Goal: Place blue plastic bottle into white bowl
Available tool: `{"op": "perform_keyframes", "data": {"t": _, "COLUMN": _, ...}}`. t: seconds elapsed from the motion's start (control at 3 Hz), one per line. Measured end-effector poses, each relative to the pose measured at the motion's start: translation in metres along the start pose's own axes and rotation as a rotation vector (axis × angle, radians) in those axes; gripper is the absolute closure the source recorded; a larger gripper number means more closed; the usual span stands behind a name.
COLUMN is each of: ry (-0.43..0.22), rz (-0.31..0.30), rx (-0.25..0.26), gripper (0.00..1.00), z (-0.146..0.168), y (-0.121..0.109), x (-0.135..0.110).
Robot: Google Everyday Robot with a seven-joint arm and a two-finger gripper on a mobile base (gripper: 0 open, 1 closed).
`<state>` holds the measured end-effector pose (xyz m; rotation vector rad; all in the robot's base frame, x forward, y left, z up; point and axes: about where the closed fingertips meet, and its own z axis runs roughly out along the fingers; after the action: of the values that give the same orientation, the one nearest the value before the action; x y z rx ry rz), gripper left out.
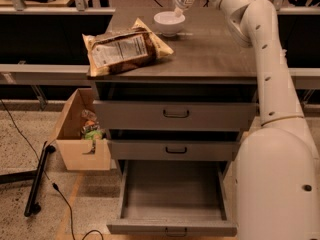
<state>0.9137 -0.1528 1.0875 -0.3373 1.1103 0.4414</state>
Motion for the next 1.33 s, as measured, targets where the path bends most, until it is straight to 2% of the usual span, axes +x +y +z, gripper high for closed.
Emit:
{"op": "perform_keyframes", "data": {"t": 0.33, "ry": 0.001, "rz": -0.007, "rx": -0.013, "gripper": 1.00, "z": 0.016, "y": 0.010, "x": 0.008}}
{"op": "perform_keyframes", "data": {"t": 1.0, "ry": 0.062, "rz": -0.037, "rx": -0.066, "gripper": 1.00, "z": 0.031, "y": 0.029, "x": 0.038}}
{"op": "perform_keyframes", "data": {"t": 1.33, "ry": 0.103, "rz": -0.057, "rx": -0.080, "gripper": 0.83, "z": 0.035, "y": 0.034, "x": 0.055}}
